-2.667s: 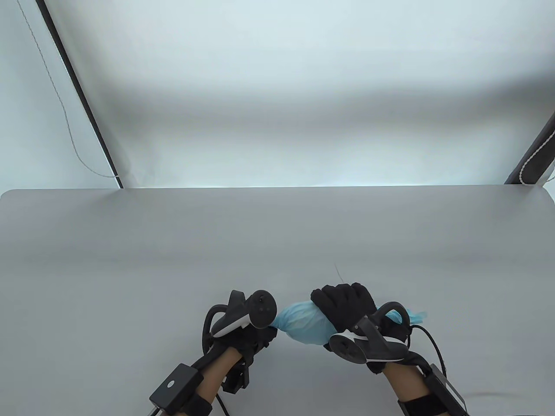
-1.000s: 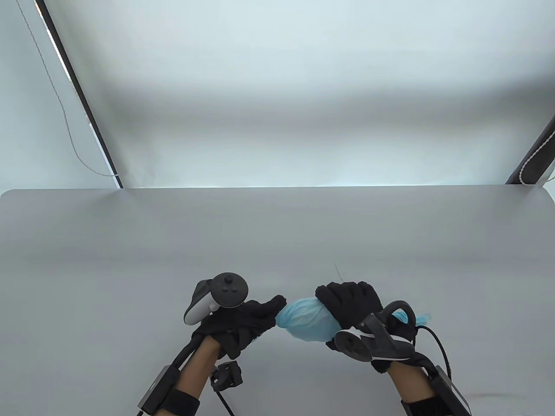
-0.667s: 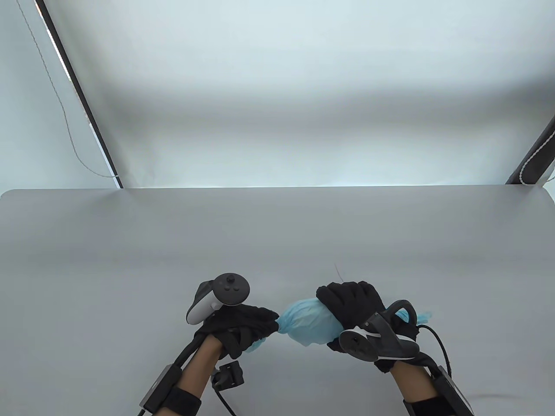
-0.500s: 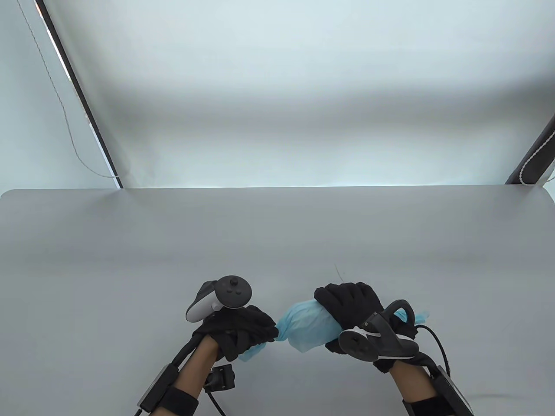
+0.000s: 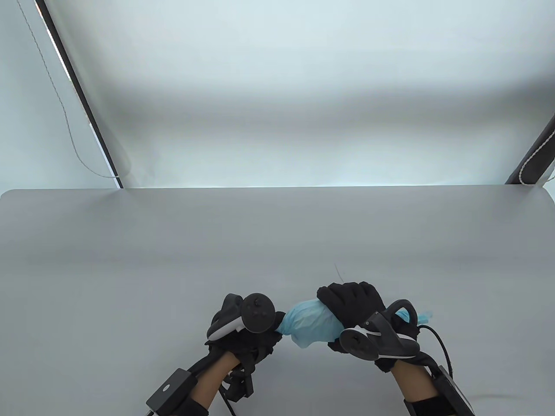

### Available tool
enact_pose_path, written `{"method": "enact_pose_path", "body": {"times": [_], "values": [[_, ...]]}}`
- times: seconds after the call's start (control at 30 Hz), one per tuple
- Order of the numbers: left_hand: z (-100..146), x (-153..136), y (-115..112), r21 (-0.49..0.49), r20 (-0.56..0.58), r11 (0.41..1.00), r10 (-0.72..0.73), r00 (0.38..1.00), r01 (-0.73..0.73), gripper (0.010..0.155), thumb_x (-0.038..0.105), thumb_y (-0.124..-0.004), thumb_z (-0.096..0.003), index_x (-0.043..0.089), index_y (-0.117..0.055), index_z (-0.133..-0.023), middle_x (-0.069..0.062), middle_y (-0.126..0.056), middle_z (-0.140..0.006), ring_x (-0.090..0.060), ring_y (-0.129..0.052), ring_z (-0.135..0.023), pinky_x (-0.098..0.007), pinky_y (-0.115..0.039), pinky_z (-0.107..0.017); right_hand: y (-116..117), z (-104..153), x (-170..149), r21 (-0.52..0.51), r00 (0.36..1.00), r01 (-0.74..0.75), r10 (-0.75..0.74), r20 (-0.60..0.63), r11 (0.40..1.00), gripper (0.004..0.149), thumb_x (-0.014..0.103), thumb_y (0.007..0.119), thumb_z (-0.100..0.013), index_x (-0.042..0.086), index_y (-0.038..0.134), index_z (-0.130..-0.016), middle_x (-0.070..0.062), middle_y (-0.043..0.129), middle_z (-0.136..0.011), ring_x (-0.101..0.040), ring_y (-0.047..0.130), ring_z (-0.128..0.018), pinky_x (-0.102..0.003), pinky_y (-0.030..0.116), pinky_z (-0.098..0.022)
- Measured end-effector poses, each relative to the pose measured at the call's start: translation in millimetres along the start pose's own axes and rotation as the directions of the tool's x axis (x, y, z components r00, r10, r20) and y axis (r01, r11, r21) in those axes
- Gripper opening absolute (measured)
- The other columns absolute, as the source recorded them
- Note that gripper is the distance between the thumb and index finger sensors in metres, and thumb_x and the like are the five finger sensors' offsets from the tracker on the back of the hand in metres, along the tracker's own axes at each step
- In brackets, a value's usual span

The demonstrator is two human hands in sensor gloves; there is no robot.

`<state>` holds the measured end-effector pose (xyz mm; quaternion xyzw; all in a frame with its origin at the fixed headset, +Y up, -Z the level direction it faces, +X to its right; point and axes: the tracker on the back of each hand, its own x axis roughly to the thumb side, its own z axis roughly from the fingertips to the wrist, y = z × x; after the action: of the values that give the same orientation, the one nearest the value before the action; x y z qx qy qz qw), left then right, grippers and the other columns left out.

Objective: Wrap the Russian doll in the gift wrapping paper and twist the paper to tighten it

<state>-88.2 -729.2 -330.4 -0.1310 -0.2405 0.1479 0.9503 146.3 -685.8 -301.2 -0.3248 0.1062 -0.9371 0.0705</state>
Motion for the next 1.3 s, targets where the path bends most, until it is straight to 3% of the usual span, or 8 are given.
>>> {"method": "enact_pose_path", "body": {"times": [0.1, 0.33, 0.47, 0.6, 0.7, 0.83, 1.1, 1.3], "values": [[2, 3, 5, 0.139, 0.013, 0.986, -0.099, 0.995, 0.097, 0.040, 0.013, -0.079, -0.0550, 0.031, -0.075, -0.090, -0.026, -0.079, -0.104, -0.038, -0.104, -0.071, -0.049, -0.091, -0.046, 2, -3, 7, -0.007, 0.999, 0.036, -0.036, -0.005, 0.999, 0.115, 0.069, 0.095, -0.037, 0.015, 0.040, -0.122, -0.019, 0.067, -0.117, -0.041, 0.077, -0.101, -0.066, 0.066, -0.075], [2, 8, -1, 0.149, 0.000, 0.965, -0.218, 0.976, 0.215, 0.051, 0.011, -0.073, -0.0564, 0.021, -0.051, -0.101, -0.029, -0.071, -0.108, -0.028, -0.105, -0.063, -0.045, -0.096, -0.040, 6, -4, 5, 0.015, 0.998, 0.052, -0.052, -0.030, 0.999, 0.115, 0.069, 0.095, -0.038, 0.015, 0.039, -0.123, -0.019, 0.067, -0.117, -0.042, 0.078, -0.101, -0.066, 0.066, -0.075], [1, 7, -3, 0.101, -0.016, 0.966, -0.239, 0.971, 0.239, 0.068, 0.025, -0.072, -0.0587, 0.014, -0.029, -0.110, -0.012, -0.093, -0.086, -0.008, -0.103, -0.029, -0.035, -0.093, -0.019, 9, -5, -2, 0.040, 0.997, 0.051, -0.048, -0.062, 0.998, 0.115, 0.070, 0.094, -0.038, 0.015, 0.039, -0.123, -0.019, 0.067, -0.117, -0.041, 0.078, -0.101, -0.065, 0.067, -0.075], [-3, 9, -4, -0.014, 0.029, 0.970, -0.241, 0.970, 0.242, 0.072, 0.047, -0.071, -0.0577, 0.011, -0.041, -0.111, 0.002, -0.096, -0.066, -0.008, -0.098, -0.023, -0.036, -0.087, -0.015, 15, -6, -7, 0.072, 0.997, 0.043, -0.038, -0.074, 0.996, 0.115, 0.069, 0.095, -0.037, 0.017, 0.039, -0.123, -0.018, 0.067, -0.117, -0.041, 0.078, -0.101, -0.065, 0.066, -0.075], [-4, 11, -5, -0.031, 0.028, 0.956, -0.290, 0.957, 0.290, 0.082, 0.064, -0.067, -0.0525, 0.008, -0.050, -0.110, 0.004, -0.091, -0.070, -0.011, -0.096, -0.033, -0.039, -0.086, -0.023, 17, -7, -7, 0.088, 0.997, 0.037, -0.030, -0.077, 0.995, 0.114, 0.070, 0.094, -0.037, 0.017, 0.040, -0.123, -0.018, 0.067, -0.118, -0.041, 0.078, -0.101, -0.065, 0.067, -0.075], [-4, 7, -3, -0.090, 0.040, 0.971, -0.217, 0.975, 0.220, 0.079, 0.057, -0.039, -0.0518, 0.006, -0.046, -0.112, 0.000, -0.081, -0.085, -0.017, -0.094, -0.053, -0.047, -0.083, -0.041, 16, -6, -7, 0.101, 0.997, 0.032, -0.025, -0.072, 0.994, 0.114, 0.070, 0.095, -0.037, 0.017, 0.040, -0.122, -0.018, 0.068, -0.118, -0.041, 0.079, -0.101, -0.065, 0.067, -0.075], [-6, 1, 4, -0.161, -0.038, 0.985, 0.062, 0.997, -0.068, 0.067, 0.032, -0.071, -0.0528, 0.004, -0.056, -0.111, -0.015, -0.065, -0.100, -0.039, -0.075, -0.085, -0.071, -0.058, -0.063, 14, -8, 3, 0.096, 0.999, 0.003, 0.000, -0.033, 0.995, 0.113, 0.069, 0.095, -0.038, 0.016, 0.042, -0.122, -0.018, 0.069, -0.117, -0.041, 0.079, -0.101, -0.066, 0.067, -0.075], [-5, 13, -5, -0.080, 0.015, 0.983, -0.163, 0.987, 0.163, 0.060, 0.032, -0.075, -0.0504, 0.009, -0.071, -0.105, -0.011, -0.069, -0.095, -0.033, -0.077, -0.081, -0.069, -0.059, -0.064, 19, -9, 3, 0.126, 1.000, 0.012, -0.008, -0.028, 0.992, 0.113, 0.069, 0.095, -0.037, 0.017, 0.042, -0.122, -0.018, 0.069, -0.117, -0.041, 0.079, -0.101, -0.065, 0.067, -0.075]]}}
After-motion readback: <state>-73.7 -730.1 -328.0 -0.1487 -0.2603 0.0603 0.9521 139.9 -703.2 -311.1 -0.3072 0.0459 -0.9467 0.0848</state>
